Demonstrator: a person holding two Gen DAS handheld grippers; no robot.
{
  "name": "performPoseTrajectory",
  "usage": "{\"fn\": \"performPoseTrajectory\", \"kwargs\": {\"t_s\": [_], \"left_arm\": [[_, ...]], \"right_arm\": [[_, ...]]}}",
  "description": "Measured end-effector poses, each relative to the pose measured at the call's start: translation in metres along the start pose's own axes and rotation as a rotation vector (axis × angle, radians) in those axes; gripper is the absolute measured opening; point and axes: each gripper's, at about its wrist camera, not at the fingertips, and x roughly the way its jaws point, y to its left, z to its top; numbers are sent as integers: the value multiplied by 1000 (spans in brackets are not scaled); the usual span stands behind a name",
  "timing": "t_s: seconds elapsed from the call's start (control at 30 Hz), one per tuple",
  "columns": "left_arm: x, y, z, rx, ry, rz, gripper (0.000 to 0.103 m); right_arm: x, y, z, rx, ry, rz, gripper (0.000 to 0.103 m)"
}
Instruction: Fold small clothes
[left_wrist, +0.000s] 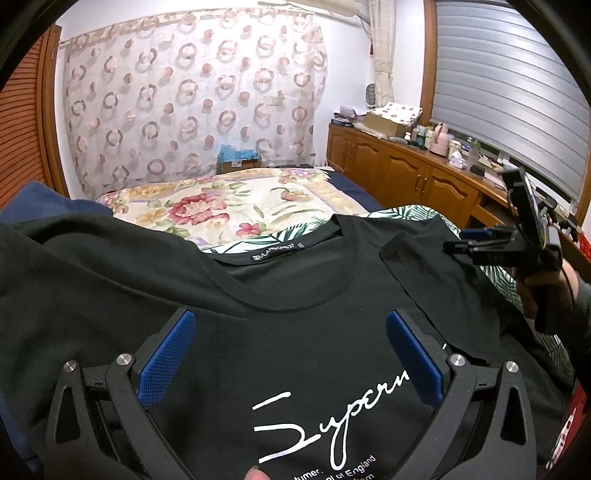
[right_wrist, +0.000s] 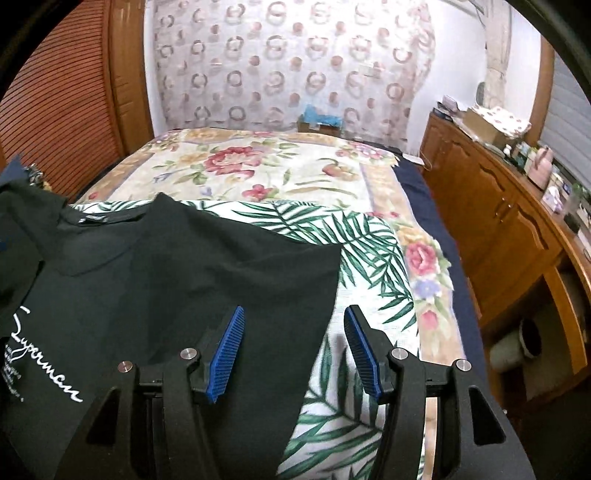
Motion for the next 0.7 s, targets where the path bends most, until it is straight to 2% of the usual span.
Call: {"fn": "performPoseTrajectory", "kwargs": {"t_s": [0.27, 0.37, 0.47, 0.57, 0.7], "left_arm": [[-24, 31, 14, -62, -18, 85, 103], [-41, 45, 19, -52, -20, 163, 103], [-57, 69, 23, -65, -21, 207, 103], [-68, 92, 24, -78, -7, 245, 95], [-63, 116, 27, -100, 27, 280, 72]], "right_arm": [[6, -2, 1, 25, 21, 38, 58], [8, -10, 6, 31, 27, 45, 59], [8, -13, 8, 28, 29, 42, 59], [10, -14, 9, 29, 30, 43, 59], [10, -14, 9, 28, 30, 44, 59]]}}
